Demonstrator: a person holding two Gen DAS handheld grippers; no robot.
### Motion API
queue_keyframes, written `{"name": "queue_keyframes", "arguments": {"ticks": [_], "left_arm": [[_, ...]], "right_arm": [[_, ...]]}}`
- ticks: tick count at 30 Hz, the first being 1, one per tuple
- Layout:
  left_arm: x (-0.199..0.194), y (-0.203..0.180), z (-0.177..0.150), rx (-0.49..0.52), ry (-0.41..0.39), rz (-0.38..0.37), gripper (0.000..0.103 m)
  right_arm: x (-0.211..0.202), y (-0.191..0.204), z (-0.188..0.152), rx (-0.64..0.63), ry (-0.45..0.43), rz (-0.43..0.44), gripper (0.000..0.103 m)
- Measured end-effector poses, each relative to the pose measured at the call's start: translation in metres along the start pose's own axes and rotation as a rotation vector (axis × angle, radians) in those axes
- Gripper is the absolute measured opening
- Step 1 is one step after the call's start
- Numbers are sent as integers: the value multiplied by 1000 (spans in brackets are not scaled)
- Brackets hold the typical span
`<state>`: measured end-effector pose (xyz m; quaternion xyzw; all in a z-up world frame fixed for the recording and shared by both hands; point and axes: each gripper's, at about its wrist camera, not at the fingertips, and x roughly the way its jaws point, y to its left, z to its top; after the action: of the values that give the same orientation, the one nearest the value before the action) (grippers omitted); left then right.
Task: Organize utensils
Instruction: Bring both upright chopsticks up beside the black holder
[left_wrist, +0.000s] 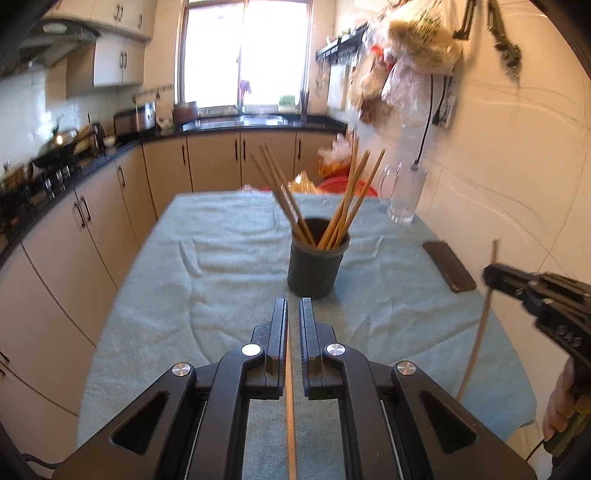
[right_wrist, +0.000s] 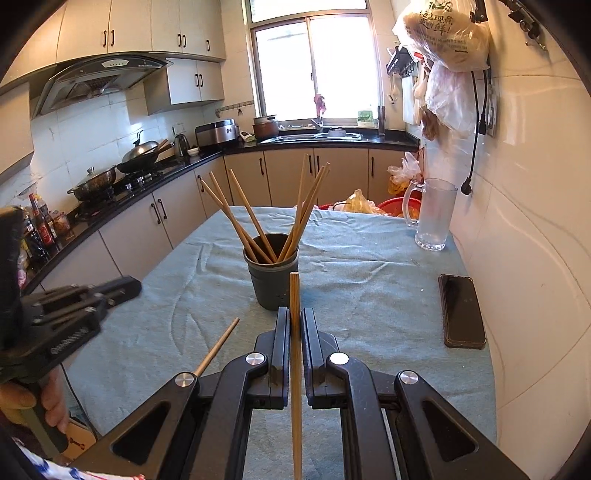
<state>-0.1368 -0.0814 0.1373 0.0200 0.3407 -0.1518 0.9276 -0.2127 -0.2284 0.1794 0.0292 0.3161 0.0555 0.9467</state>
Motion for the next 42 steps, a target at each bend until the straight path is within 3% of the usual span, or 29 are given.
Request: {"name": "queue_keyframes", "arguments": {"ticks": [4,11,16,18,20,25,32,38,40,42], "left_arm": [[52,6,-7,-13,162,-28,20],[147,4,-11,35,351,-4,20],[187,3,-11,62,438,7,20],[191,3,-9,60,427,16,20],[189,5,-8,50,420,10,4],[158,18,-4,-22,321,-15,4],[59,25,6,-83,110,-111,0],[-13,14,14,-36,-107,-116,0],[-16,3,16,16,-112,-94,0],[-5,-1,13,53,-66,-74,0]], "right_arm": [[2,-1,0,5,5,1,6],[4,-4,1,12,10,7,6],[9,-6,3,14,19,13,6],[11,-7,4,17,21,18,6],[11,-8,5,21,22,25,6],[10,-8,8,23,11,33,6],[-2,-5,10,38,-32,52,6],[-8,2,9,31,-47,72,6],[-7,5,8,25,-45,72,6],[-7,6,7,28,-43,75,6]]}}
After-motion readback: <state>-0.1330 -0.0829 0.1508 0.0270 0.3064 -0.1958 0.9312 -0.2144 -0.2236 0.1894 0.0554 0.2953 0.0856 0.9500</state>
